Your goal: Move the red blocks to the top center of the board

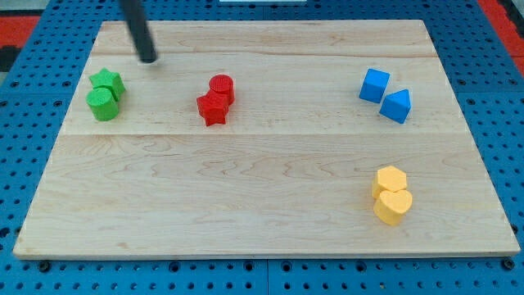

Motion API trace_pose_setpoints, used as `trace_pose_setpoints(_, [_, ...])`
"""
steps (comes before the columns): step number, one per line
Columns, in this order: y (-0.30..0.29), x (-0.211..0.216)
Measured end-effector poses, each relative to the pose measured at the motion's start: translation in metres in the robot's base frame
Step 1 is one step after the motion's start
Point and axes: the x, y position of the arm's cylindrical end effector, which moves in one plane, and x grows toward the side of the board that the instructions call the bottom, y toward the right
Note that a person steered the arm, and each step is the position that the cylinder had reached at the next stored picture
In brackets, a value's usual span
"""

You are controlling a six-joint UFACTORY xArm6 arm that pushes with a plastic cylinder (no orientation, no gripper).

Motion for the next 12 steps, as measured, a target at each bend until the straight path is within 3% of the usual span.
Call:
trace_pose_setpoints(1, [0.084,-0.010])
trace_pose_setpoints(2, [0.121,0.037])
trace_pose_setpoints(3, [0.127,0.123])
trace_pose_setpoints(4, [0.097,0.181])
trace_pose_setpoints(5, [0.060,0.164])
trace_pose_setpoints(6, [0.064,0.123])
trace_pose_setpoints(9, [0.138,0.071])
trace_pose_setpoints(10, [0.115,0.061])
trace_pose_setpoints(11, [0.088,0.089])
trace_pose_setpoints(12, [0.091,0.052])
